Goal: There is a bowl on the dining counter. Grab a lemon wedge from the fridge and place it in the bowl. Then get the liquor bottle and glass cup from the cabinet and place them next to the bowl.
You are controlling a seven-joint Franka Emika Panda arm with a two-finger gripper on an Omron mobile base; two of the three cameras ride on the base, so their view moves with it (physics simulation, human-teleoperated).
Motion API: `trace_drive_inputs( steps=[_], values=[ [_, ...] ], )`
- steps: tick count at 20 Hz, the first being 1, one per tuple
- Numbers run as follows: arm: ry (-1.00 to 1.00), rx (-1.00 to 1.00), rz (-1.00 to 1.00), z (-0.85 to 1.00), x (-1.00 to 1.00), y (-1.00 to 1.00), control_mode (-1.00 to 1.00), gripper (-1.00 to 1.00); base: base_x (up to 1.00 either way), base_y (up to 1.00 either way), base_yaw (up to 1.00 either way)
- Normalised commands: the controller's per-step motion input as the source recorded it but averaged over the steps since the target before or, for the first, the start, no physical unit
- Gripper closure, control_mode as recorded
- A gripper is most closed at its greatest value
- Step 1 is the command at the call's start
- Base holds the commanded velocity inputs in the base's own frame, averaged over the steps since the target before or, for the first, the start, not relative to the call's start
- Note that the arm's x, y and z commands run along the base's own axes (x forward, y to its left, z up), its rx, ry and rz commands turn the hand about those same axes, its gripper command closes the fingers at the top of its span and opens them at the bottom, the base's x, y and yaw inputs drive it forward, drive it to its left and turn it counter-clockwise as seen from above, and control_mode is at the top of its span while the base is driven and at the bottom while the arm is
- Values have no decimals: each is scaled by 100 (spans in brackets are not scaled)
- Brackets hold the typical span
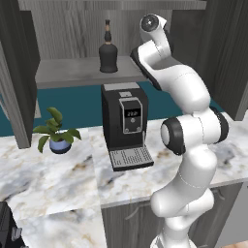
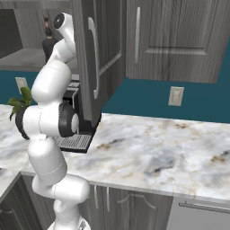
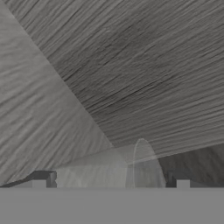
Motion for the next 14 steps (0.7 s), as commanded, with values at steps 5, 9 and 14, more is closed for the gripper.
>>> trace_drive_inputs(
  steps=[5,9,14],
  values=[
    [2,0,0,-22,0,-8,-100,-100,0,0,0],
    [6,0,0,-36,0,0,-100,-100,0,0,0],
    [6,0,0,-26,0,0,-100,-100,0,0,0]
  ],
)
